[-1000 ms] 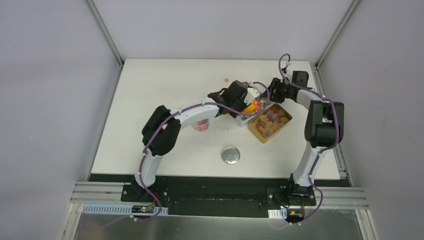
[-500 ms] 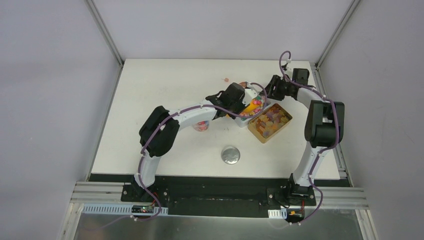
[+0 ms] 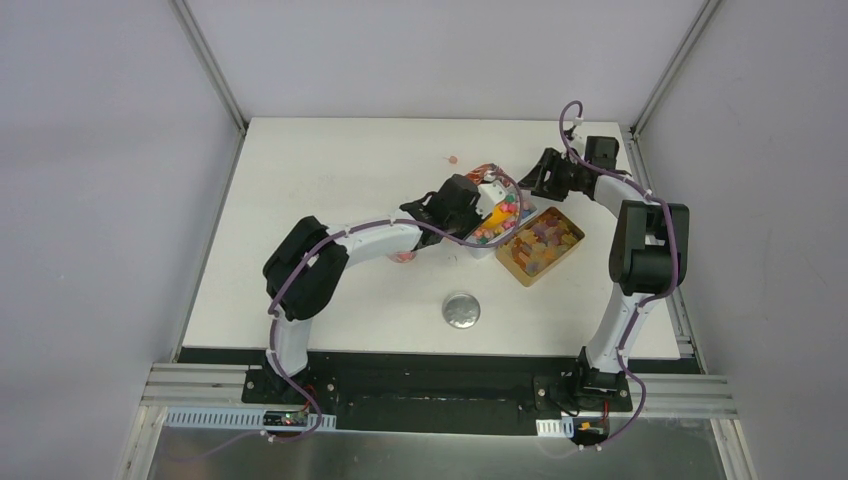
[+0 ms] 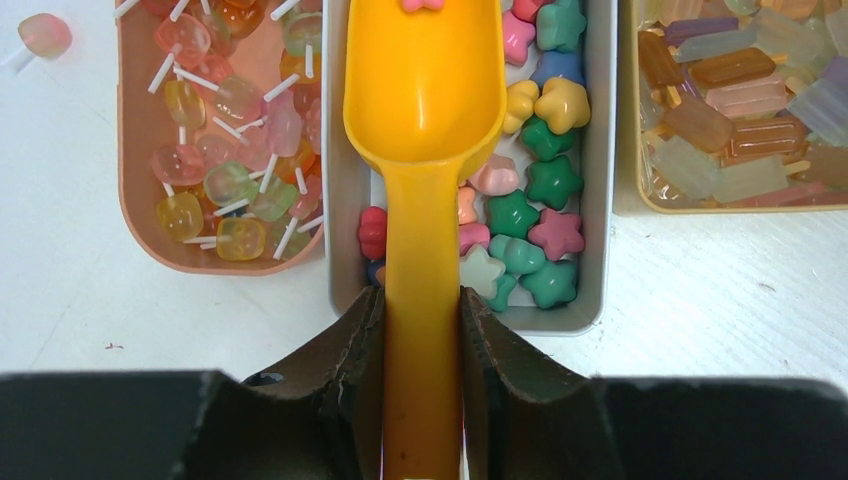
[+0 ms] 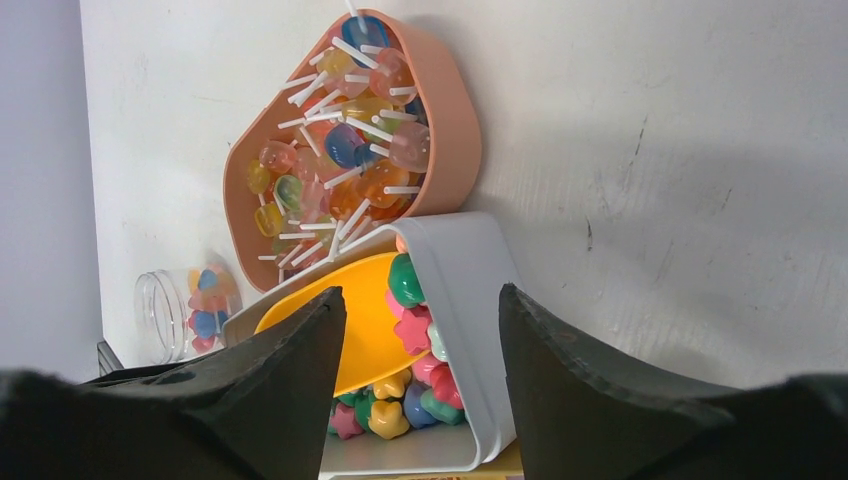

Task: Pack the candies
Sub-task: Scoop the fake candies from the storage box.

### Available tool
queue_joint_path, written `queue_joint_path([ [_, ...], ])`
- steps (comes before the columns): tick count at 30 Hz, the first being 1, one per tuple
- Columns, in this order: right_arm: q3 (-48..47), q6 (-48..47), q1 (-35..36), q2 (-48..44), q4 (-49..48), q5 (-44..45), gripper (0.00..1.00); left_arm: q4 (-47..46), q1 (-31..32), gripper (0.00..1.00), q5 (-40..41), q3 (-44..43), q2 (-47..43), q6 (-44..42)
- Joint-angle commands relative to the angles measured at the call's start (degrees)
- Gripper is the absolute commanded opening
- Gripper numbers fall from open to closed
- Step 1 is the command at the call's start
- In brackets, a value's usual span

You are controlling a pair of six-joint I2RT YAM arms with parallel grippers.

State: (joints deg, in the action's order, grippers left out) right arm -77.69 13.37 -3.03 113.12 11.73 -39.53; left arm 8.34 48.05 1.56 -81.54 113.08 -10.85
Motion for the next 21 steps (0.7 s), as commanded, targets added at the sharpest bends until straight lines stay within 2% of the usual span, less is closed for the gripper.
queue_joint_path([
  [1, -1.66, 0.9, -0.55, -3.62, -3.18, -1.86, 0.62, -5.81, 0.33, 0.0, 0.57, 3.62, -4.74, 1.03],
  [10, -0.59, 2.08, -1.19, -5.44, -4.66, -2.72, 0.65, -12.79, -0.22, 0.0, -1.38, 6.22, -6.83, 0.55],
  [21, -0.17, 2.47, -1.87, -6.39, -5.11, -3.09, 0.65, -15.91, -1.21, 0.0, -4.95, 3.83, -3.33, 0.76],
])
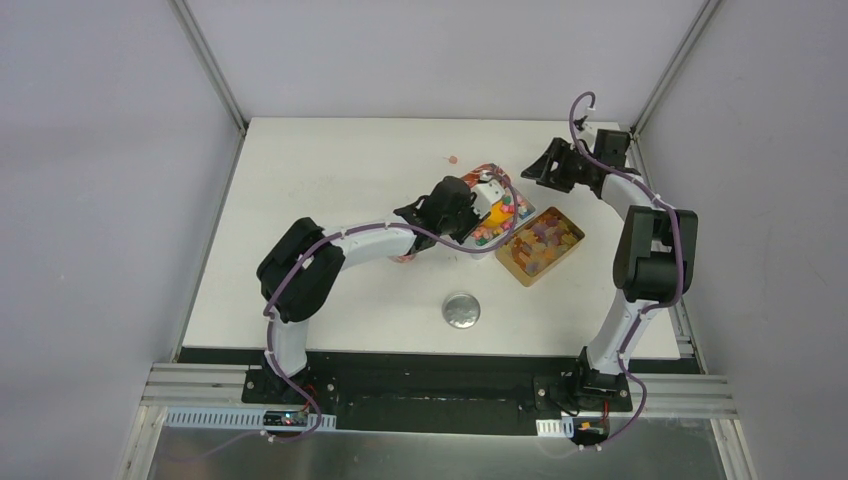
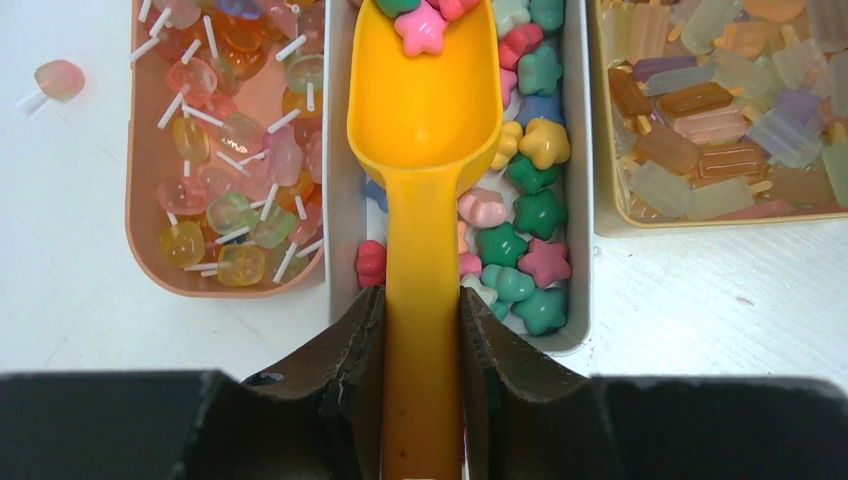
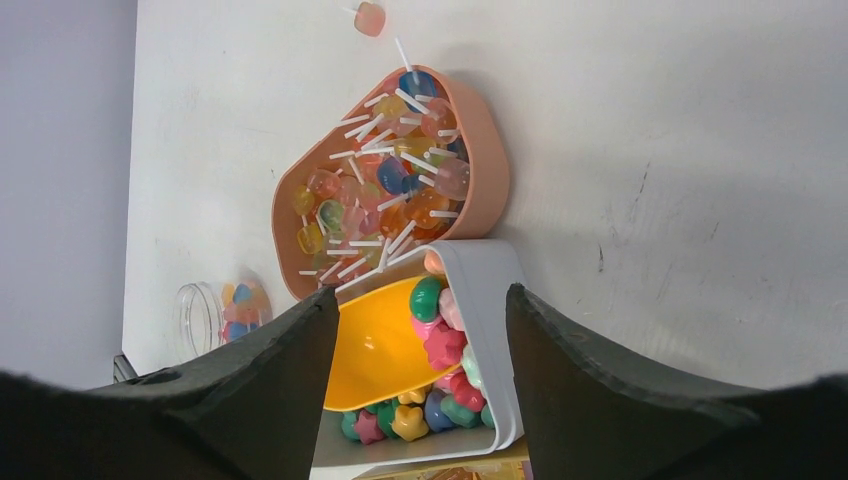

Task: Pack the candies
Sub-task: Scoop the fake candies from the storage box.

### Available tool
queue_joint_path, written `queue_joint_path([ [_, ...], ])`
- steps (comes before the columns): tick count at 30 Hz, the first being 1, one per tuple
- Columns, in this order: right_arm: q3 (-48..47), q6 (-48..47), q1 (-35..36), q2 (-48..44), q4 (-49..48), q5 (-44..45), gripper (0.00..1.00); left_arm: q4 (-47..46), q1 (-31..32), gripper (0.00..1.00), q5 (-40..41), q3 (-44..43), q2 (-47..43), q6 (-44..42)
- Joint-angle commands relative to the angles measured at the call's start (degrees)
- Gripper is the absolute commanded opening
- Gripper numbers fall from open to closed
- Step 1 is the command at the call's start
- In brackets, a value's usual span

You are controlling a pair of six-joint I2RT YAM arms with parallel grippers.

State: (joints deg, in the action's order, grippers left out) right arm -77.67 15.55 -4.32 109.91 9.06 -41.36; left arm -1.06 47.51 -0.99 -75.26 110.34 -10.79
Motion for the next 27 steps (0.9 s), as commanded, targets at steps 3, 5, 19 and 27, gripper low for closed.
queue_joint_path([
  [3, -0.06, 0.21, -0.77, -3.17, -2.42, -1.34, 0.65, -6.66, -0.8, 0.0, -2.68, -3.91, 0.72, 0.45],
  [5, -0.02, 0.24, -0.91, -3.07, -2.53, -1.35, 0.65, -6.92, -0.79, 0.0, -2.82, -4.43, 1.26, 0.35],
  [19, 0.25, 0.28, -1.05, -2.7, -2.88, -1.7, 0.65, -10.66, -0.84, 0.0, -2.03, 1.54, -2.01, -0.79],
  [27, 0.36, 0.3, -1.04, -2.93, -2.51, -1.44, 0.64, -15.42, -0.84, 0.0, -2.26, 6.43, -5.07, -1.21],
])
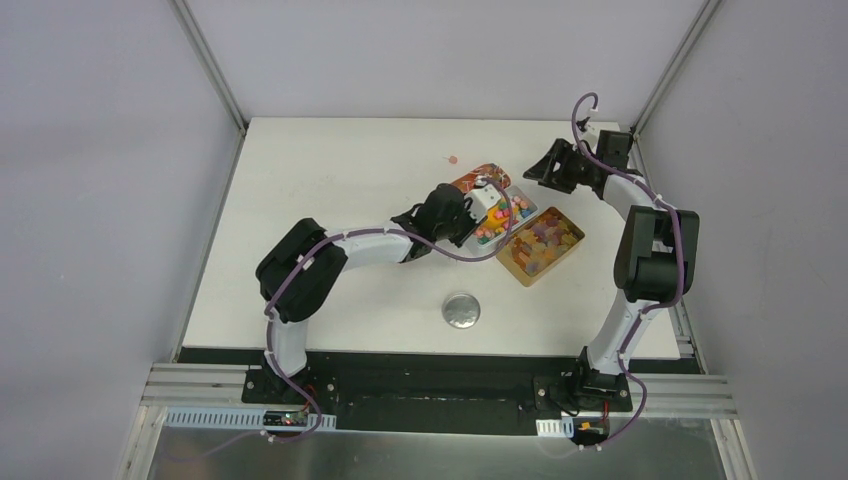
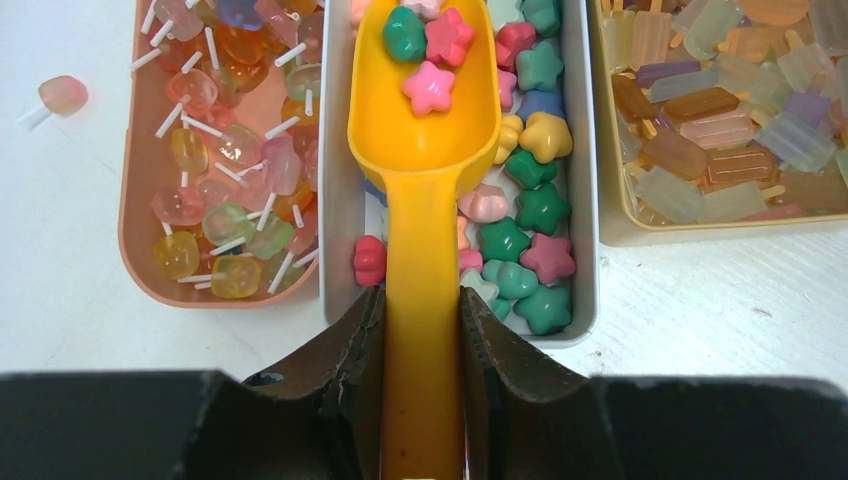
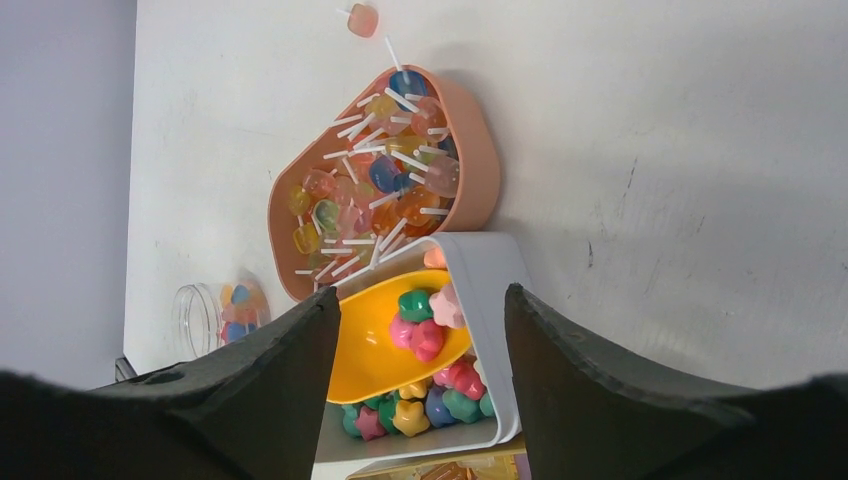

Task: Pack the candies
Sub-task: Scoop the fake candies from the storage box.

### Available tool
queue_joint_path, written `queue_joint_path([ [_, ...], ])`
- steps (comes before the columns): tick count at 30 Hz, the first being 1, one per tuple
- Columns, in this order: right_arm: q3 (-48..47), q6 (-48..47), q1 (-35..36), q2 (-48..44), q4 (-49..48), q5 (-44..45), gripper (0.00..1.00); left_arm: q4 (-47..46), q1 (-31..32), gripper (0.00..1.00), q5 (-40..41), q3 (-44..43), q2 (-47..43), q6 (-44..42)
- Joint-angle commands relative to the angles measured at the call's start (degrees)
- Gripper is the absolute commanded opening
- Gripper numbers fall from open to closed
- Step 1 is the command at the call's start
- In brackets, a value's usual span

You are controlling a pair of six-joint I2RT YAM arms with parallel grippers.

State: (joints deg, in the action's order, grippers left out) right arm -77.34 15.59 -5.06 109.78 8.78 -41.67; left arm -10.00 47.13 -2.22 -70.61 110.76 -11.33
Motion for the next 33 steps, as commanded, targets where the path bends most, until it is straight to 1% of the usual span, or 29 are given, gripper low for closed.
queue_joint_path([
  [1, 0.07, 0.23, -0.37, -2.69, -2.06, -1.07, 0.63, -7.32, -0.46, 0.0, -1.18, 2.41, -6.0, -0.75],
  [5, -0.04, -0.48, -0.3, -2.65, -0.94, -0.26, 0.56, -9.95, -0.51, 0.0, -1.13, 4.29, -8.08, -1.0],
  [10, 0.02, -0.81, -0.3, -3.25, -0.24, 0.11, 0.52, -11.34, -0.5, 0.0, -0.67, 5.7, -9.8, -1.81],
  [22, 1.04, -0.52, 0.36, -4.64, 0.62, 0.86, 0.46, -15.77, -0.5, 0.0, -1.43, 11.65, -16.28, -2.36],
  [24, 0.82, -0.34, 0.97, -5.19, 1.01, 1.35, 0.42, -15.71, -0.51, 0.0, -0.88, 12.75, -18.25, -2.34],
  [30, 0.43, 0.16, 3.68, -5.51, 2.49, 2.95, 0.25, -14.14, -0.47, 0.0, 1.95, 17.3, -25.01, -2.55],
  [31, 0.47, 0.14, 4.19, -5.56, 2.6, 3.32, 0.22, -14.03, -0.45, 0.0, 3.53, 18.07, -26.28, -2.37],
  [33, 0.51, -0.08, 4.96, -5.41, 3.17, 4.16, 0.19, -13.08, -0.49, 0.0, 5.68, 19.25, -28.51, -1.79],
])
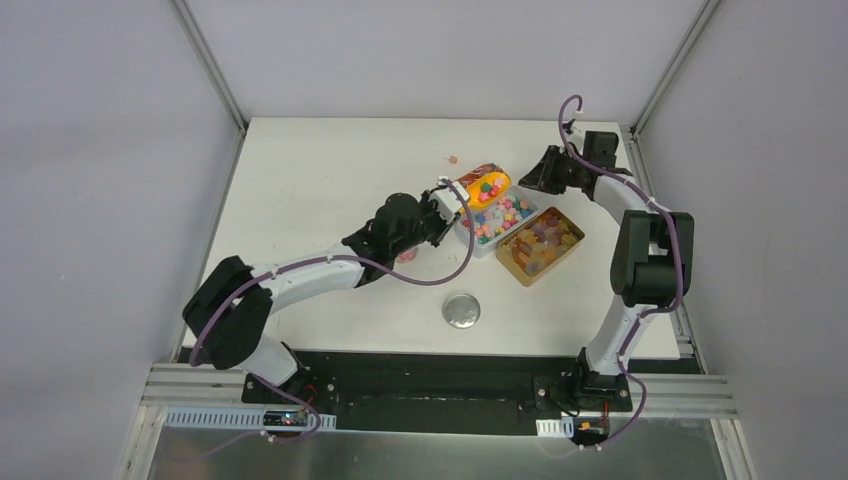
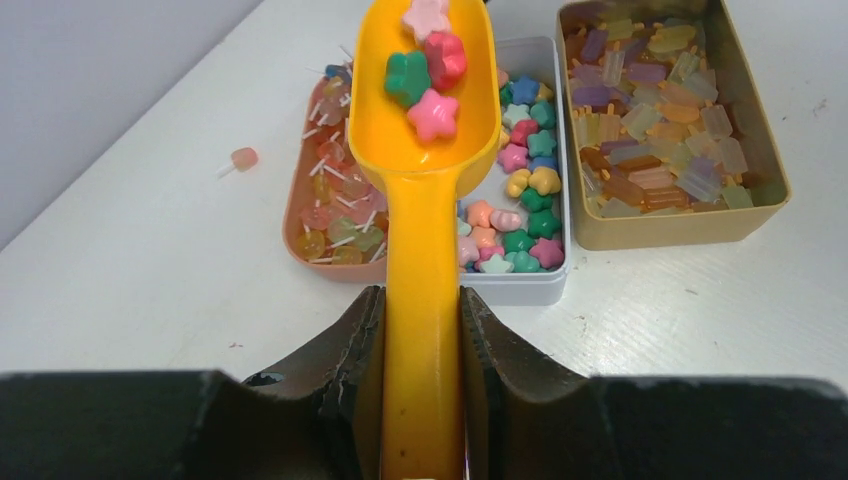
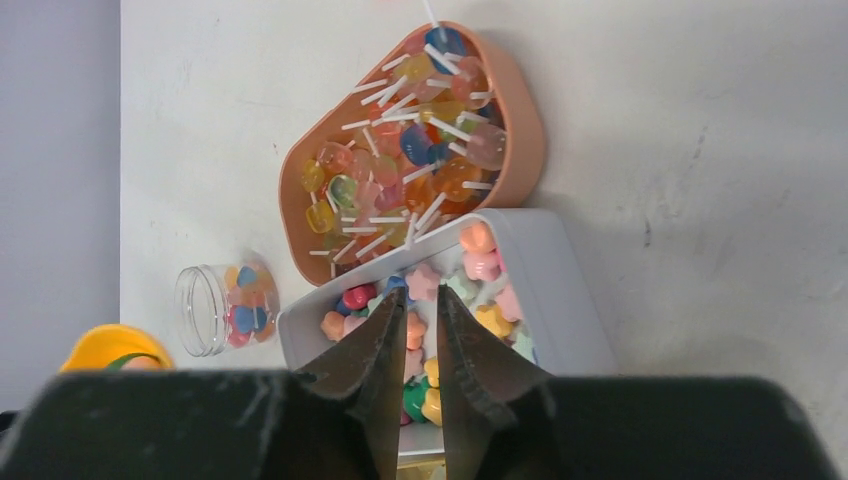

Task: Pack the candies
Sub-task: Scoop the fake candies from the storage box, then move the storage box to the center of the board.

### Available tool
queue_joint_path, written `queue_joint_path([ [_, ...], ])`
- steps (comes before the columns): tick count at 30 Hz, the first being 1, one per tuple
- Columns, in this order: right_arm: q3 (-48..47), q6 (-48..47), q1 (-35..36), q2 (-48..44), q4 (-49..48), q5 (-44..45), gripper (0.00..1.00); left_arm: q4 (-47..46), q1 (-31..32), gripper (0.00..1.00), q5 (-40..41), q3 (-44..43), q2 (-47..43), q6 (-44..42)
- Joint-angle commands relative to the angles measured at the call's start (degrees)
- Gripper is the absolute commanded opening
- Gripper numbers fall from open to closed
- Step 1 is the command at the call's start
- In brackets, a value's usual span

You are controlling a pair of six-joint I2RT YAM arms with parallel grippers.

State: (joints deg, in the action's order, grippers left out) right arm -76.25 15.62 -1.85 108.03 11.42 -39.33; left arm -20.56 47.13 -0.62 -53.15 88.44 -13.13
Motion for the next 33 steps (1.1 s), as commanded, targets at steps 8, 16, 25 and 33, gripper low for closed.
queue_joint_path([
  [8, -0.88, -2.86, 3.69, -2.71, 3.63, 7.54, 0.17, 10.09, -0.46, 0.0, 12.9, 0.37, -14.53, 6.44],
  [16, -1.88, -3.75, 4.15, -0.17, 4.09, 10.31, 0.18, 19.14, -0.53, 0.0, 16.11, 2.11, -21.49, 9.61],
  [25, -3.12, -5.66, 4.13, 1.63, 5.53, 14.45, 0.19, 31.12, -0.47, 0.0, 19.42, 2.02, -25.68, 15.7],
  [33, -4.45, -6.5, 4.15, 2.42, 5.53, 17.88, 0.19, 39.23, -0.5, 0.0, 20.09, 0.5, -27.13, 16.65],
])
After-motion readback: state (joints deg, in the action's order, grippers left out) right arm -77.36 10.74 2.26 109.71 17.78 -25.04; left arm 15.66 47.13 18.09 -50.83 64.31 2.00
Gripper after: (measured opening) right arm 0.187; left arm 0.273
